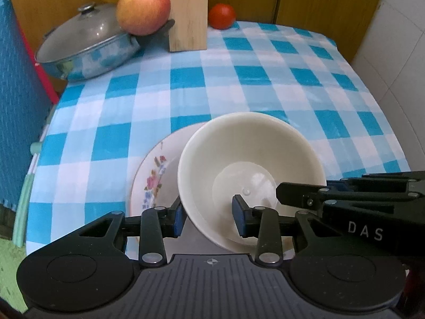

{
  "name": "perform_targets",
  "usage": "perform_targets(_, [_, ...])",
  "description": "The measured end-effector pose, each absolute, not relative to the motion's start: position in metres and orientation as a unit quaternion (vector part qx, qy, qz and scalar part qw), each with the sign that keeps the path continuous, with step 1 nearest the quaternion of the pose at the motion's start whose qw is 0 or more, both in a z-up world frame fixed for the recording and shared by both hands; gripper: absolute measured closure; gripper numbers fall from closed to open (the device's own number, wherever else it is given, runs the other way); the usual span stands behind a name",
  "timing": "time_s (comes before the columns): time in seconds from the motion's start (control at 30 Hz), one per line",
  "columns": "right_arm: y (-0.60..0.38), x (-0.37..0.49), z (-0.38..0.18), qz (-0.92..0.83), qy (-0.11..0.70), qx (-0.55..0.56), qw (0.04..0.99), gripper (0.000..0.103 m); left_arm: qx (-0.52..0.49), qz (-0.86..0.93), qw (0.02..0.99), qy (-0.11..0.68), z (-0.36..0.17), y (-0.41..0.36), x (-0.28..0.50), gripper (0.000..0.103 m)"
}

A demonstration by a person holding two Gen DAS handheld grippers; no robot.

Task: Organize plates and bowls

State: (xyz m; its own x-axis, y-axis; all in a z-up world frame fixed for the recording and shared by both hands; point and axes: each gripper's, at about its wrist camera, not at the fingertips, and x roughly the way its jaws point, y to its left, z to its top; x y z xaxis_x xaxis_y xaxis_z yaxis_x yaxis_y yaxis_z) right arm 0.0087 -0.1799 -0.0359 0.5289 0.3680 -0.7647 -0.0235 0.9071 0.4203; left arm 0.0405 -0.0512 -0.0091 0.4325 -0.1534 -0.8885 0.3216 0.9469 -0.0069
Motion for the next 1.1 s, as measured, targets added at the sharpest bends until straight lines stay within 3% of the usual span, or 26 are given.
perform_targets(0.13, [-0.180,0.008,-0.035,0.104,0.461,0.179,0.863,0.081,0.079,-0.133,0.846,0.511,-0.010,-0.048,0.041,0.056])
perform_targets(0.47, [-0.188,0.003,-0.020,0.082,0.423,0.176,0.885,0.075,0.085,-0.095,0.875,0.466,0.004,-0.040,0.039,0.024])
perform_targets(0.7, [-0.186,-0.005,-0.005,0.084,0.386,0.171,0.902,0.070,0.051,-0.076,0.903,0.420,0.024,-0.022,0.038,0.014])
perform_targets(0.87, [-0.183,-0.012,0.009,0.098,0.349,0.173,0.916,0.070,0.041,-0.054,0.931,0.360,0.048,-0.014,0.029,0.009])
perform_targets(0.97, [-0.180,-0.018,0.020,0.108,0.318,0.172,0.926,0.069,0.024,-0.033,0.956,0.291,0.071,-0.006,0.011,0.000])
perform_targets(1.1, [-0.174,-0.026,0.031,0.111,0.281,0.157,0.940,0.067,0.008,-0.038,0.976,0.214,0.093,-0.001,-0.004,0.000])
